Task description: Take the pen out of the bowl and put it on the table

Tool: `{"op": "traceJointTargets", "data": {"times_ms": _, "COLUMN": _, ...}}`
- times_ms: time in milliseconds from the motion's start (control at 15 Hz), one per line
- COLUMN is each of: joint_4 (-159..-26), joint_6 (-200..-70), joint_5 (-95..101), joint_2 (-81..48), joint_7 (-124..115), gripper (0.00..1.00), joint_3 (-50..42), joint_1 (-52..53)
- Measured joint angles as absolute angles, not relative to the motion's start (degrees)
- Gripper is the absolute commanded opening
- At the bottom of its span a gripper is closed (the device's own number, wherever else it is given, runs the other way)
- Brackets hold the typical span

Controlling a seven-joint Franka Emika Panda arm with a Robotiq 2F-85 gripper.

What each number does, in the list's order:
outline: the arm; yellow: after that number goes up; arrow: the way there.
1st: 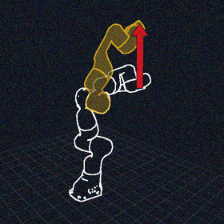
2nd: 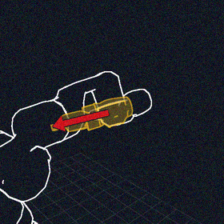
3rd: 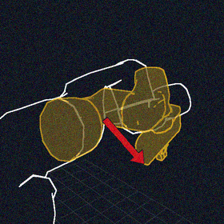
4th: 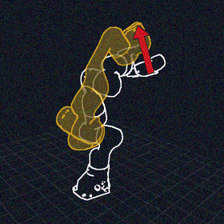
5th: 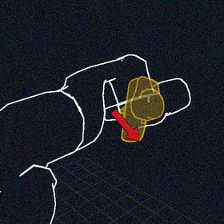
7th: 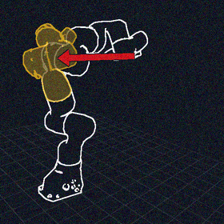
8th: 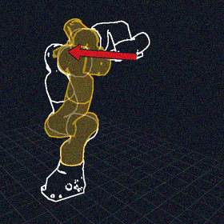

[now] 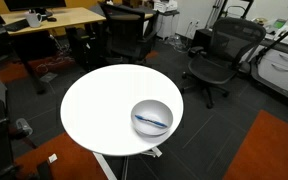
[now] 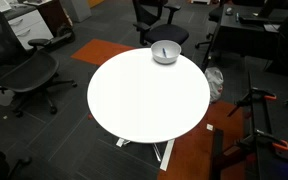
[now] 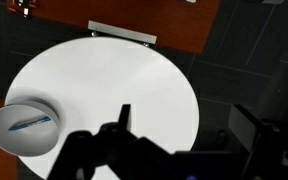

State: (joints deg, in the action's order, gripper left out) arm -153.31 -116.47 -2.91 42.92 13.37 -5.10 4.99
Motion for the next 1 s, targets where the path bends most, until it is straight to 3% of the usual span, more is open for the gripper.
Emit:
{"op": "traceJointTargets", "data": {"times_ms": 733, "joint_4": -153.30, "joint_6": -117.15, "joint_5": -3.16, "joint_2": 42.84, "joint_7": 12.64, "gripper": 1.00, "joint_3": -5.17, "joint_1": 4.70}}
{"op": "traceJointTargets", "data": {"times_ms": 1000, "joint_4": -153.25, "joint_6": -125.78, "joint_5": -3.32, "joint_2": 39.80, "joint_7": 6.43, "gripper": 1.00, "joint_3": -5.87, "joint_1": 0.87}}
